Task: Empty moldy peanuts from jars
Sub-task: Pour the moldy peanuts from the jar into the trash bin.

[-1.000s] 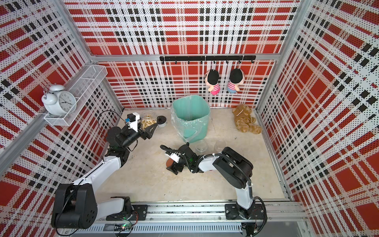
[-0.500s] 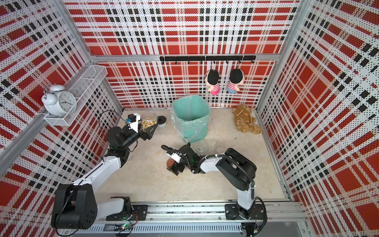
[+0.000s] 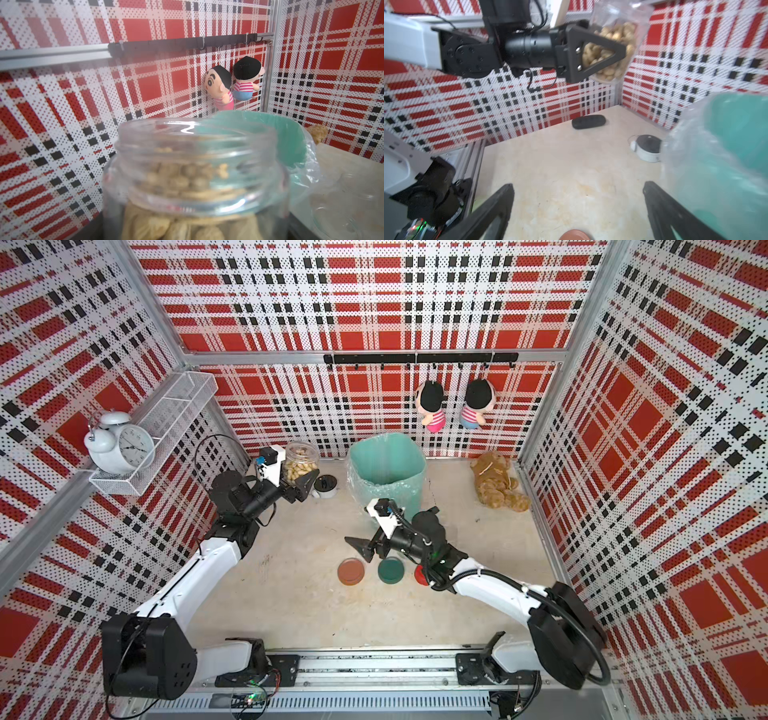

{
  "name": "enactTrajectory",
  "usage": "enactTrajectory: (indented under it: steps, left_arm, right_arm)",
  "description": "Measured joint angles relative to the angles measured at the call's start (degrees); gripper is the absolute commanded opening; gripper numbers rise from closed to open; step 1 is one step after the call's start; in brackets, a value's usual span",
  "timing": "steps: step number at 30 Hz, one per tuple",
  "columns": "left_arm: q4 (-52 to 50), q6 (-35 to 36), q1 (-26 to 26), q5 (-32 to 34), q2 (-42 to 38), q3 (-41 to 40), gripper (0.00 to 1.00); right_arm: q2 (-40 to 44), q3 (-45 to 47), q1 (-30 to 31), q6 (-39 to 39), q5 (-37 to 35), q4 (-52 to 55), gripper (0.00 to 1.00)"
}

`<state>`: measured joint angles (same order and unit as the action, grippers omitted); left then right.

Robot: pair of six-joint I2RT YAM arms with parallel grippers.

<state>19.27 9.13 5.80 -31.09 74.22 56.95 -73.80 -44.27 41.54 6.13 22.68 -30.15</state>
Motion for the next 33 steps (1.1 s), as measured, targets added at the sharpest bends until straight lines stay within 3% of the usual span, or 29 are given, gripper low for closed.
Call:
enactTrajectory:
  steps: [11,19,26,33]
  left_arm:
    - [-16.87,13.64,12.17,9.33,9.79,17.46,0.00]
    - [-29.03,24.39,20.74,20.26,19.17,35.23,0.00]
    - [-38.97,39.50,29.14,37.51,30.75,54.66,0.00]
    - [-41.75,59.04,35.52,57.55,40.68,63.45,0.00]
  right_arm:
    - [12.74,1.81,-11.30,4.90,-5.35,5.99,1.00]
    - [14.19,3.13,-21.46,9.44,-1.60,10.01,1.00]
    - [15.10,5.18,-25.20,11.87,3.41,8.76,1.00]
    - [15.89,9.25,-26.73,14.80,6.73,5.42,1.00]
